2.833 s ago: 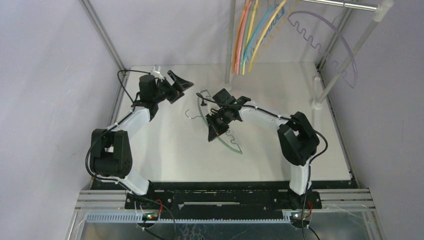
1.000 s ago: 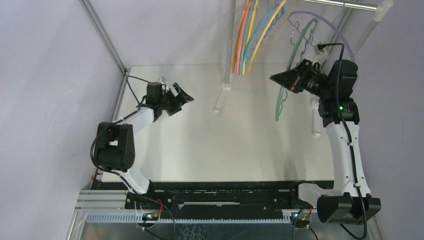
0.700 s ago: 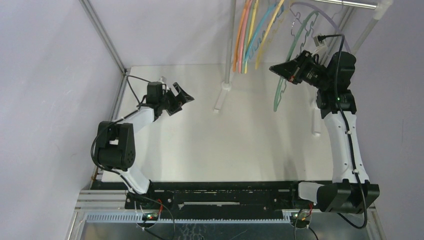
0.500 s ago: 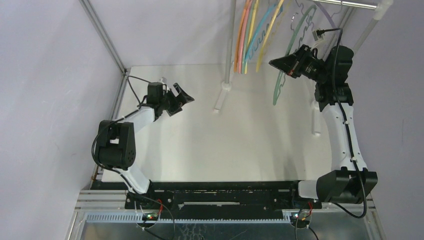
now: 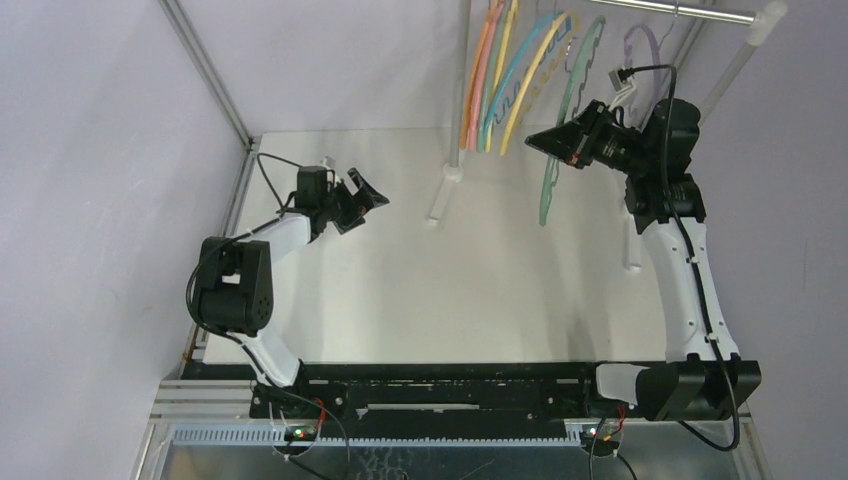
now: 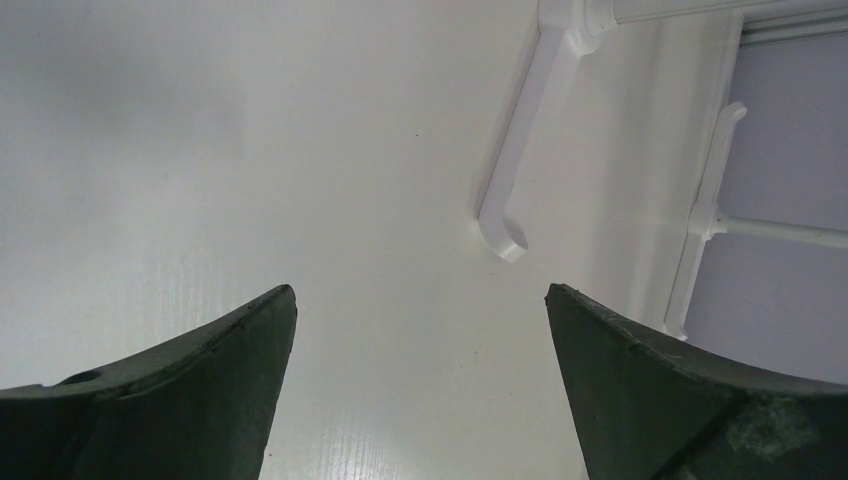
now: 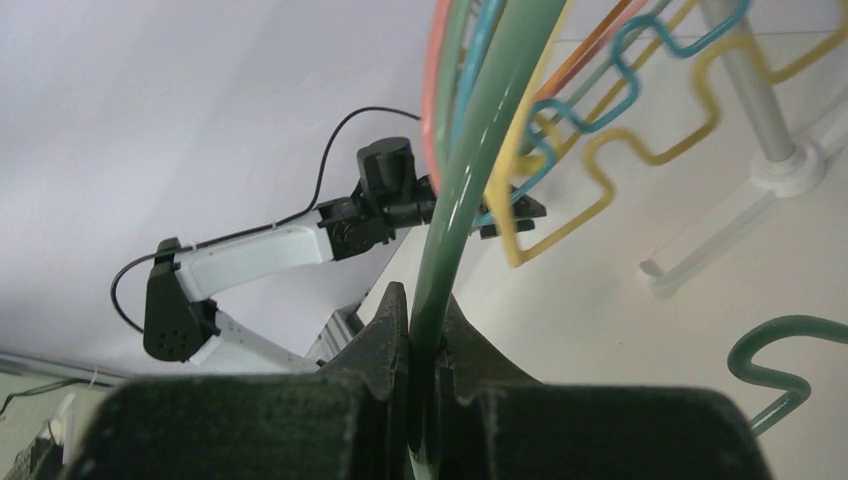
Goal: Organize the hangers
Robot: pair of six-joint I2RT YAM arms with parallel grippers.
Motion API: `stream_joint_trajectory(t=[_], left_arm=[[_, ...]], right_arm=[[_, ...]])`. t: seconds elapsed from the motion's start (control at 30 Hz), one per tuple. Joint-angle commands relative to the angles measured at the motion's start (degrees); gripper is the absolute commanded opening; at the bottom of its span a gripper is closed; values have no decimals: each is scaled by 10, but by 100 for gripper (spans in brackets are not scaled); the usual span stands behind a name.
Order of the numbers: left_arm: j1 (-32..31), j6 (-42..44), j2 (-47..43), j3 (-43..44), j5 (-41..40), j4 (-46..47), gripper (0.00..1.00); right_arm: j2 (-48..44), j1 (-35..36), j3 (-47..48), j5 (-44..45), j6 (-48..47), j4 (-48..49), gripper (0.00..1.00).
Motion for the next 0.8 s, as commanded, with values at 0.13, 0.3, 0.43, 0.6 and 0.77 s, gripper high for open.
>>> stream_joint_trajectory(t=[0.13, 0.3, 0.43, 0.6, 0.77], left_arm=[[3, 2, -6, 17, 9, 21, 99], [2, 3, -9, 18, 11, 18, 99], [2, 14, -17, 18, 9, 5, 99], [5, 25, -30, 5, 5, -4, 99], [5, 23, -30, -4, 4, 0, 100]], right_arm=[[-65, 39, -15, 3, -53, -25, 0], [-51, 21, -17, 13, -34, 31, 0], [-11, 4, 0, 42, -7, 84, 0], [69, -3, 59, 55, 15, 122, 0], [146, -8, 112, 68, 59, 188, 0]])
